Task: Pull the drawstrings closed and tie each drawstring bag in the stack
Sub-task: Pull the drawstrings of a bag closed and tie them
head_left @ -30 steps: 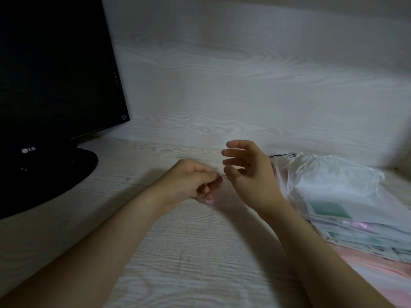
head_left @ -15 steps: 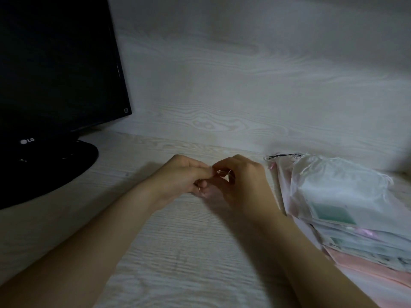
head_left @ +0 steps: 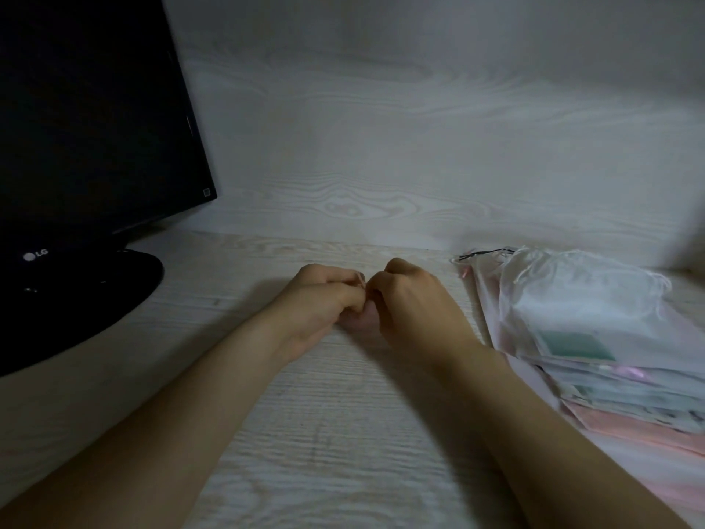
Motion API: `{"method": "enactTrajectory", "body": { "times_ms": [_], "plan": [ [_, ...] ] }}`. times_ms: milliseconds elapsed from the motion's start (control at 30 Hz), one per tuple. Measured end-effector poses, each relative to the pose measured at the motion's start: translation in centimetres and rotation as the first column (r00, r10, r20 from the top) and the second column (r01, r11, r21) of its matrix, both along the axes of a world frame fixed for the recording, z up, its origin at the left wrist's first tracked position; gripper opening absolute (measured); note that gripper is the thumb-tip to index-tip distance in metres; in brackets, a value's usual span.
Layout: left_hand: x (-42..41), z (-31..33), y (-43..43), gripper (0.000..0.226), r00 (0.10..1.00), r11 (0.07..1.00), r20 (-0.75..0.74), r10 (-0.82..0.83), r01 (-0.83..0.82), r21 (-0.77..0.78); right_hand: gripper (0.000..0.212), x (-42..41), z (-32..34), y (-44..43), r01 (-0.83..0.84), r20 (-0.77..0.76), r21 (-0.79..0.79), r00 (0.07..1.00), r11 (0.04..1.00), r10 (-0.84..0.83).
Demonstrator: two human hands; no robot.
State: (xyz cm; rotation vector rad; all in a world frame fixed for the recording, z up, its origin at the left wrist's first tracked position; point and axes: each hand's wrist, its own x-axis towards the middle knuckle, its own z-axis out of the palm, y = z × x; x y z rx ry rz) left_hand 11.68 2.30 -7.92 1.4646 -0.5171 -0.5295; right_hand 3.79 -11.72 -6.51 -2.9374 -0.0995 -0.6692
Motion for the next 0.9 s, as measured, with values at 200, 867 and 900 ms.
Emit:
{"method": "enactTrajectory", "body": {
  "times_ms": [200,867,900],
  "plan": [
    [0.1,0.0,-0.4,0.058,0.946,0.959,0.179,0.271,-0.281,0.034,0.028,-0.2,-1.0,-1.1,0.004,0.128,0.251,0.991,0.968,-0.038],
    [-0.2,-0.4,0.1,0.022,0.789,0.977,0.587,0.178,-0.213,-0.011,0.024,-0.5,-0.4,-1.0,-0.072,0.053,0.915,0.997,0.397,0.058],
    [-0.3,-0.3,0.1,0.020,0.802,0.981,0.575,0.162,-0.193,-0.007,0.025,-0.5,-0.5,-1.1,-0.076,0.059,0.915,0.997,0.396,0.054]
  ]
}}
